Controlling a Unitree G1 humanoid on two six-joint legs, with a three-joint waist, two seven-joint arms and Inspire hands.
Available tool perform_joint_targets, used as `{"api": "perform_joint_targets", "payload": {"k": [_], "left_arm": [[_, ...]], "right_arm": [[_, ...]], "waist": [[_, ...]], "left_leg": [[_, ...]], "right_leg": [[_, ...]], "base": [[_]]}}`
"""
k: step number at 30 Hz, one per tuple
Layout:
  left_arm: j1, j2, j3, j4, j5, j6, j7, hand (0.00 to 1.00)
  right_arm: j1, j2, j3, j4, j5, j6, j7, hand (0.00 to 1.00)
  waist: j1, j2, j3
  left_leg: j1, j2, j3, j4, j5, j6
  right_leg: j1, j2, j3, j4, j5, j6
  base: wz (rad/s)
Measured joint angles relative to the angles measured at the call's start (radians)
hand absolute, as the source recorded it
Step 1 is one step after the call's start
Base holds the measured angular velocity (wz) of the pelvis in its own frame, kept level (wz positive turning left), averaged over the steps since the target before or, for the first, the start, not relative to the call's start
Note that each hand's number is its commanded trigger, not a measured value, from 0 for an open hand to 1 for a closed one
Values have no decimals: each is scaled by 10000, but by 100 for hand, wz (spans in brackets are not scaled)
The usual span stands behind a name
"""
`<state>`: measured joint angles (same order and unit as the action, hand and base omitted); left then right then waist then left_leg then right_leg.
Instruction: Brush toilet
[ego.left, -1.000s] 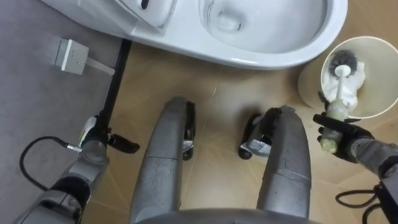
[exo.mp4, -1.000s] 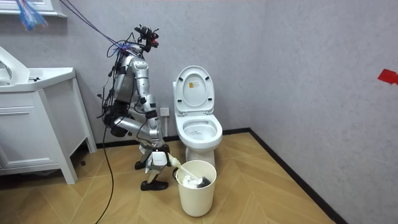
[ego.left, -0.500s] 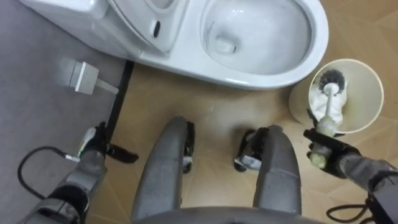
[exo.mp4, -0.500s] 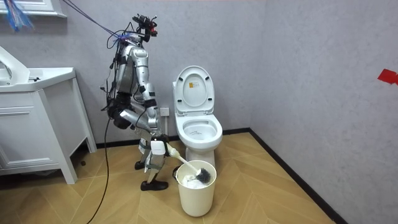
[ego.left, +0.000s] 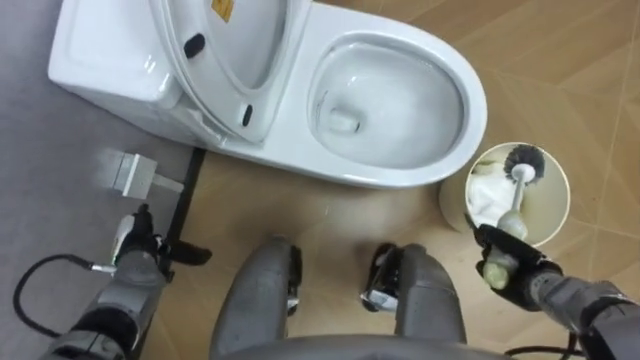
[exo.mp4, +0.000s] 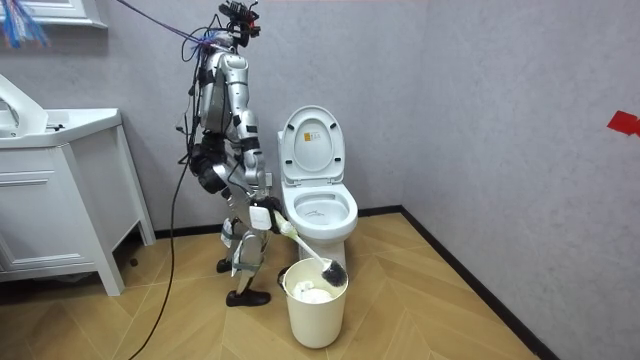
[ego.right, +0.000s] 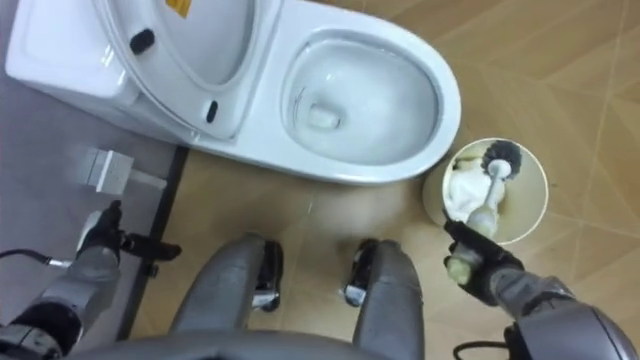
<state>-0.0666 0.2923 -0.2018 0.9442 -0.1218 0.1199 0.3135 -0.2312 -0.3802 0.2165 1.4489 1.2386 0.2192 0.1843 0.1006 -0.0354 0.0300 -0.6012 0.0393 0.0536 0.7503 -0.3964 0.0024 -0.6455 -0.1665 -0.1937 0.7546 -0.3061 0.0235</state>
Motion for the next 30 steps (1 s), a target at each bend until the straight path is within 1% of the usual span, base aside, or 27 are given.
{"api": "perform_joint_targets", "payload": {"k": [1,3,4,5,6,8,10,11,13,14,16,17,18,19,20,21,22,26,27,30], "left_arm": [[84,-75,226,-33,36,-38,128,0],[347,-91,372,-189,51,-127,293,0],[522,-93,484,-327,64,-159,339,0],[661,-99,631,-565,72,-180,408,0],[778,-100,686,-654,103,-191,470,0],[1078,-116,1067,-883,698,-248,736,0],[1238,-107,1288,-1050,967,-308,1009,0],[1384,-121,1371,-1143,991,-389,1163,0],[1639,-152,1632,-1524,1160,-407,1295,0],[1820,-156,1820,-1775,1165,-431,1465,0],[2035,-179,2172,-2082,1209,-450,1631,0],[2251,-249,2453,-2438,1372,-450,1687,0],[2361,-296,2569,-2619,1404,-456,1755,0],[2614,-402,2752,-2908,1635,-465,1882,0],[2800,-423,2786,-3202,1859,-466,1984,0],[2838,-432,2785,-3397,1992,-459,2023,0],[3032,-445,2787,-3909,2232,-465,2128,0],[3511,-454,2814,-4914,3261,-453,2653,0],[3533,-453,2822,-5027,3396,-450,2698,0],[3715,-480,2993,-5550,4375,-405,2744,0]], "right_arm": [[59,20,-128,-7,3,-8,-13,100],[186,67,-393,-41,10,-33,-84,100],[291,140,-660,-46,38,-117,-119,100],[440,208,-903,-101,154,-199,-157,100],[494,229,-989,-107,184,-234,-187,100],[817,311,-1376,-154,326,-332,-206,100],[1068,400,-1540,-243,346,-378,-215,100],[1272,426,-1594,-311,385,-380,-205,100],[1674,436,-1617,-560,592,-383,-197,100],[1843,445,-1623,-621,624,-384,-189,100],[2027,464,-1635,-689,647,-388,-179,100],[2158,495,-1758,-791,651,-389,-168,100],[2219,516,-1841,-848,653,-394,-149,100],[2345,564,-1975,-981,653,-416,-97,100],[2475,610,-1983,-1087,650,-441,-5,100],[2576,613,-1985,-1220,640,-431,16,100],[2780,610,-2004,-1492,613,-438,30,100],[3170,622,-2020,-1916,535,-436,134,100],[3235,621,-2021,-1979,494,-436,137,100],[3288,627,-2115,-2126,278,-442,340,100]], "waist": [[-22,-30,-17],[-148,-42,-23],[-179,-54,-23],[-170,-84,-44],[-161,-90,-52],[-186,-168,-99],[-185,-266,-144],[-142,-276,-153],[-147,-323,-177],[-134,-401,-187],[-132,-475,-186],[-120,-497,-194],[-104,-506,-194],[-103,-507,-199],[-113,-517,-208],[-114,-527,-226],[-107,-545,-245],[-100,-525,-254],[-98,-523,-253],[-83,-490,-265]], "left_leg": [[180,11,-14,-134,19,-19],[459,14,-70,-341,60,-42],[723,50,-90,-519,81,-64],[1010,74,-90,-753,138,-77],[1152,82,-89,-876,159,-79],[1640,89,-65,-1419,311,-77],[1972,67,-63,-1841,466,-74],[2259,72,-73,-2109,573,-87],[2696,64,-75,-2507,709,-91],[2971,48,-71,-2750,800,-109],[3365,59,-79,-3088,889,-141],[3596,100,-82,-3261,927,-165],[3705,114,-81,-3347,950,-182],[3894,158,-78,-3493,963,-195],[4008,183,-106,-3571,981,-225],[4047,185,-122,-3603,989,-231],[4101,189,-135,-3641,1004,-242],[4661,181,-141,-4037,1096,-260],[4714,181,-141,-4069,1102,-264],[4799,192,-152,-4073,1113,-267]], "right_leg": [[183,25,-32,-140,0,0],[511,51,-130,-438,8,11],[801,135,-138,-664,41,38],[1101,205,-153,-946,105,53],[1250,236,-160,-1085,143,61],[1741,275,-266,-1544,291,78],[2062,291,-320,-1882,390,93],[2375,315,-401,-2188,497,98],[2831,325,-544,-2581,595,106],[3070,337,-576,-2762,631,116],[3448,409,-576,-3061,689,125],[3693,495,-590,-3297,758,113],[3809,528,-591,-3403,784,114],[4024,603,-603,-3604,841,107],[4184,637,-678,-3719,867,95],[4233,639,-708,-3750,868,93],[4283,641,-744,-3781,868,92],[4785,642,-844,-3994,873,96],[4830,647,-845,-4014,873,96],[4956,675,-852,-4098,883,95]], "base": [[4],[6],[0],[0],[-4],[0],[7],[6],[8],[6],[0],[0],[-4],[0],[4],[7],[8],[3],[0],[0]]}}
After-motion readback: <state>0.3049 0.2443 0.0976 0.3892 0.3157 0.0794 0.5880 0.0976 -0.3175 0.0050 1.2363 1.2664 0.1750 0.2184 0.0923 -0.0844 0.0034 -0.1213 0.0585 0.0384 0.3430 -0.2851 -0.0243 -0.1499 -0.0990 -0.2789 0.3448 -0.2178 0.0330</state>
